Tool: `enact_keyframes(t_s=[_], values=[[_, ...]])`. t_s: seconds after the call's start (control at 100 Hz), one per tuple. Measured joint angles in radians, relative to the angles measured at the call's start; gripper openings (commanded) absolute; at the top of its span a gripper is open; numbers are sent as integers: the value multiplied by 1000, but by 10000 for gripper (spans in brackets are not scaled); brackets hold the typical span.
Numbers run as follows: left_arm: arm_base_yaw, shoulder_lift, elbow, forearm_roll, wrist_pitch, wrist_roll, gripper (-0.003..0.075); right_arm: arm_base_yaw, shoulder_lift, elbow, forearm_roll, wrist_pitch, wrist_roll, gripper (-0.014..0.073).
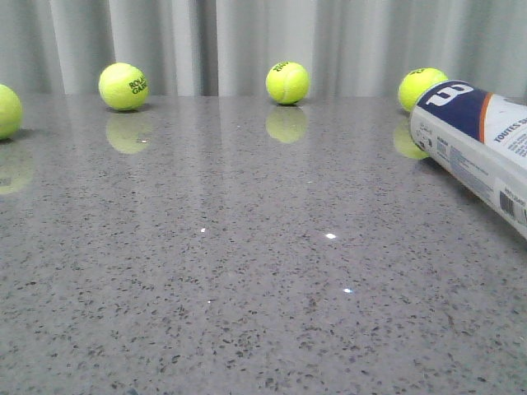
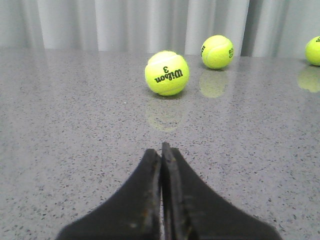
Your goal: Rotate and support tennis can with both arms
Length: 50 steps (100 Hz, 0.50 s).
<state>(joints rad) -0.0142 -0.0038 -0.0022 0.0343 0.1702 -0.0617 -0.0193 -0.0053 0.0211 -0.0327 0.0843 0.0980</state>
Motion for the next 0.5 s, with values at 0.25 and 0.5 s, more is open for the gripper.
enact_keyframes(t_s=[0.25,0.5], values=[[0,0,0,0,0,0,-21,0,178,-146,0,34,0,-55],[0,0,0,0,0,0,-21,0,400,-310,0,50,0,-55]])
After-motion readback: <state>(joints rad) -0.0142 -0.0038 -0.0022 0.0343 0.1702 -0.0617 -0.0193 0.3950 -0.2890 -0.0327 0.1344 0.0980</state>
